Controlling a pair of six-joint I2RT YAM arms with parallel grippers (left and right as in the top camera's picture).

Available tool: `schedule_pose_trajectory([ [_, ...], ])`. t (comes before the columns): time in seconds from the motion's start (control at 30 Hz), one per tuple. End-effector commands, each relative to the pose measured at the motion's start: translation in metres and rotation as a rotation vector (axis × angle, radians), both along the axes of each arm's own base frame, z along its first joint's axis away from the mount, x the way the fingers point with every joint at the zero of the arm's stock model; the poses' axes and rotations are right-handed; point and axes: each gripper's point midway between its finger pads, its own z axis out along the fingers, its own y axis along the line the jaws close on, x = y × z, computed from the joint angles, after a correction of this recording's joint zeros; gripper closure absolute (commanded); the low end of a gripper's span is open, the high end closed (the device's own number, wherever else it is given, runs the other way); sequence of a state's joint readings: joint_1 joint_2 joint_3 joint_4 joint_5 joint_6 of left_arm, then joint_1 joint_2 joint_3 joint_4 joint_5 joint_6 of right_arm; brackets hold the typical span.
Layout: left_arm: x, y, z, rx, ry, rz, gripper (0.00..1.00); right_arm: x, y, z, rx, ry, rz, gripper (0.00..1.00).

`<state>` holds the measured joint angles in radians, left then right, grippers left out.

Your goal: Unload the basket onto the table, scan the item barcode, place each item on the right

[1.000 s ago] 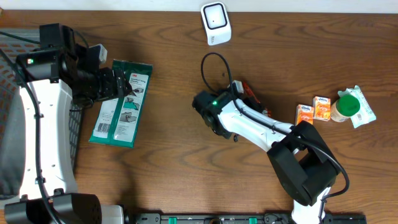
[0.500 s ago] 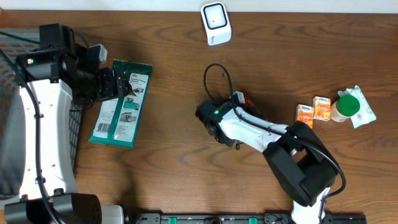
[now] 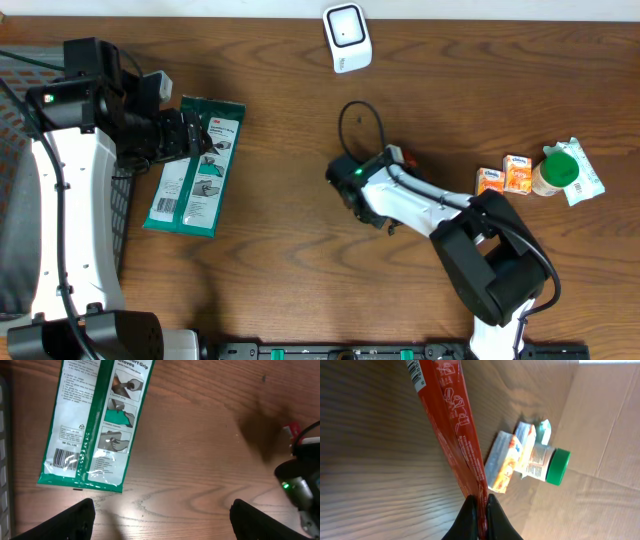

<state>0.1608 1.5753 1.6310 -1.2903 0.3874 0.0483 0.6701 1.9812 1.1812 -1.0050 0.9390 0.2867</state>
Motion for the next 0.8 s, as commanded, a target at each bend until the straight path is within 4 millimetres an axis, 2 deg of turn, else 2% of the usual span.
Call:
schedule_pose_trajectory([
  [0.0, -0.002, -0.001, 0.004, -0.005, -0.009, 0.004, 0.13, 0.003, -0.021, 0.002, -0.042, 0.023, -0.031, 0.99],
  [0.1, -0.002, -0.001, 0.004, -0.005, -0.009, 0.004, 0.13, 0.004, -0.032, 0.001, -0.045, 0.046, -0.053, 0.99],
  [0.2, -0.002, -0.001, 0.004, -0.005, -0.009, 0.004, 0.13, -0.001, -0.033, -0.008, 0.0, 0.098, -0.069, 0.99],
  [0.63, -0.002, -0.001, 0.004, -0.005, -0.009, 0.004, 0.13, -0.011, -0.003, -0.008, -0.012, 0.125, 0.029, 0.99],
  [0.77, -0.002, -0.001, 0.004, -0.005, -0.009, 0.004, 0.13, -0.016, 0.007, -0.02, -0.042, 0.16, 0.069, 0.99],
])
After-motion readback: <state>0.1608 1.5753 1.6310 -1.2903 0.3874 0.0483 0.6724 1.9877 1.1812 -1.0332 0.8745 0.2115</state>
